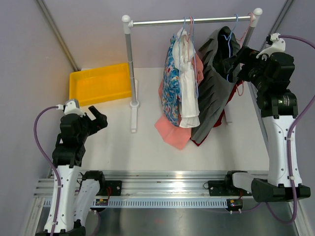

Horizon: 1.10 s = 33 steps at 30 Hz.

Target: Remove the skirt from the hanger

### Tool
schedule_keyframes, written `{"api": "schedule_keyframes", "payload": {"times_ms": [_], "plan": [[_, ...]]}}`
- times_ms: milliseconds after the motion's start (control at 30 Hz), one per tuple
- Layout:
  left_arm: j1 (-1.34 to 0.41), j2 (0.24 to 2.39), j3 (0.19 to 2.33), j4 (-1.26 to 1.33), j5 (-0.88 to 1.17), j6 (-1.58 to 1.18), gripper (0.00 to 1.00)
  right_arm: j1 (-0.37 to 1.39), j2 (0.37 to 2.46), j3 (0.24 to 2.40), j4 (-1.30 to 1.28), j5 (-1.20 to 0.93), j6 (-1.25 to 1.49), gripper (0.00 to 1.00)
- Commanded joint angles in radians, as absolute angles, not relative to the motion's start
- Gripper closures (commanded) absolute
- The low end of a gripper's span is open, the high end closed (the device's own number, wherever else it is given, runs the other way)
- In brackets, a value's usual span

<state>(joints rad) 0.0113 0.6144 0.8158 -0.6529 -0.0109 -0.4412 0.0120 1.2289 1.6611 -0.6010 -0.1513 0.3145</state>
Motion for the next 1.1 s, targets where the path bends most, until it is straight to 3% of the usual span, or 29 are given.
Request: {"api": "schedule_keyframes", "payload": {"times_ms": [0, 500, 667, 733, 1067], "plan": [[0.008, 0.620, 0.810, -0.606, -0.006, -0.417, 0.01, 0.012, 1.181, 1.704, -0.495, -0.172, 0.275, 0.01], [0.008, 0.626, 0.810, -0.617, -0.017, -0.416, 0.01, 0.011, 1.489, 2.013, -0.609, -0.066, 0.267, 0.02], [0.008, 0.621, 0.808, -0.617, -0.018, -0.416, 0.01, 0.012, 1.483, 1.981, -0.580, -0.014, 0.255, 0.08], [0.006, 0.624, 0.808, -0.617, -0.017, -0.416, 0.02, 0.012, 1.453, 1.950, -0.551, -0.006, 0.245, 0.17], [0.006, 0.629, 0.805, -0.612, -0.006, -0.417, 0.02, 0.012, 1.379, 1.806, -0.514, 0.089, 0.222, 0.34]]}}
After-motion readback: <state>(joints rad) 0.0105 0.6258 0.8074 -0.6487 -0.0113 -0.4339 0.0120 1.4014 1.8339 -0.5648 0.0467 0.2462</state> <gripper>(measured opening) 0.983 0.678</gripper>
